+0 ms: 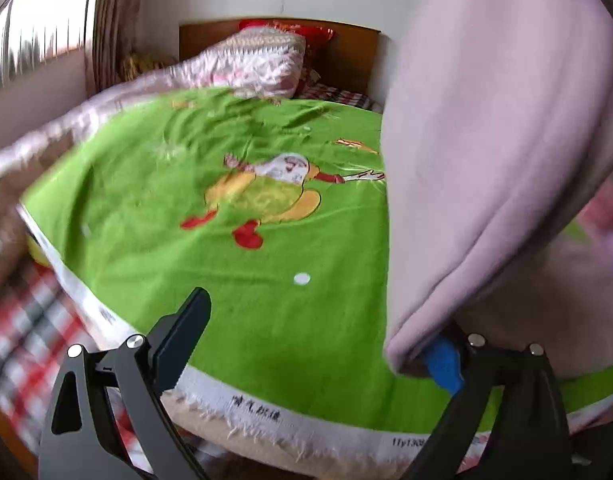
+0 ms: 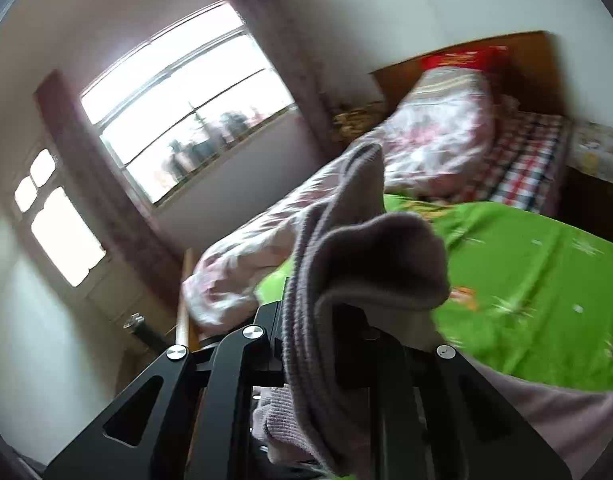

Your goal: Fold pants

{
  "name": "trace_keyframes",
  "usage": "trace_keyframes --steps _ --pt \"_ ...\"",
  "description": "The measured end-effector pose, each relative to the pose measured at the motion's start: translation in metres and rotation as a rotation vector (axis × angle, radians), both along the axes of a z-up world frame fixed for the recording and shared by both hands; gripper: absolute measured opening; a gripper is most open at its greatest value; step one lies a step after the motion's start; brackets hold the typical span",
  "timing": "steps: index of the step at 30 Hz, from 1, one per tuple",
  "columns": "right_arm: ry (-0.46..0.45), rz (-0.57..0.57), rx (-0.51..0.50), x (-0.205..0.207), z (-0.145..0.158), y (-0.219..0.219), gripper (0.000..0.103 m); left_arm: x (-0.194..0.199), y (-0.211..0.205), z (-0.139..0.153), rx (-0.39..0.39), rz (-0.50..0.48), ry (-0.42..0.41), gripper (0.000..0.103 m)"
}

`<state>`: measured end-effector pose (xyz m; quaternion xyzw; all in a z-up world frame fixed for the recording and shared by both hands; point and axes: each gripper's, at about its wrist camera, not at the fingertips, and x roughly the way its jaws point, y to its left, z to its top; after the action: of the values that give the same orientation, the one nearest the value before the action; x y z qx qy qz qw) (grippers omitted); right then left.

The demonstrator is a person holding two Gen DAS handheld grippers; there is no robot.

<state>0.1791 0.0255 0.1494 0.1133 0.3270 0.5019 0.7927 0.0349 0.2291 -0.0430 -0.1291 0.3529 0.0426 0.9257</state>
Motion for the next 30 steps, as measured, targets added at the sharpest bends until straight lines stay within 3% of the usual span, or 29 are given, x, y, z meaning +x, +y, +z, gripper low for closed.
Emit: trace_keyframes --steps 2,3,5,8,11,12,14,25,28,30 --pt "0.054 -0.047 0.02 0.009 -0.02 -0.026 0.018 -0.003 0.017 -0.008 -0.128 -0.005 -0.026 0.096" --pt "0.087 -0.09 0.04 0.01 -0.034 -0.051 0.018 -0.004 0.018 -0.009 -0.129 -0.01 -0.041 0.097" --pt "0.122 -0.138 0.059 0.006 -0.05 -0.081 0.017 -0.004 0.012 -0.009 -0.079 -0.026 -0.035 0.099" --pt "0.213 -0.248 0.063 -0.014 -0.104 -0.136 0.017 -0.002 -0.002 -0.012 0.027 -0.052 -0.016 0.102" --pt "0.263 -0.345 -0.059 -0.03 -0.162 -0.16 0.017 0.0 -0.014 -0.014 0.113 -0.072 0.009 0.102" --pt "0.318 -0.371 -0.112 -0.032 -0.192 -0.163 0.018 0.004 -0.015 -0.016 0.143 -0.076 0.018 0.102" --pt "0.378 -0.387 -0.143 -0.036 -0.226 -0.163 0.018 0.005 -0.016 -0.017 0.168 -0.081 0.027 0.102" --pt "0.294 -0.375 -0.111 -0.037 -0.215 -0.159 0.018 0.004 -0.019 -0.014 0.174 -0.055 0.069 0.102" --pt "0.351 -0.387 -0.134 -0.034 -0.229 -0.158 0.018 0.005 -0.019 -0.014 0.178 -0.065 0.075 0.102" --pt "0.337 -0.391 -0.128 -0.039 -0.225 -0.158 0.018 0.005 -0.019 -0.014 0.179 -0.068 0.08 0.102"
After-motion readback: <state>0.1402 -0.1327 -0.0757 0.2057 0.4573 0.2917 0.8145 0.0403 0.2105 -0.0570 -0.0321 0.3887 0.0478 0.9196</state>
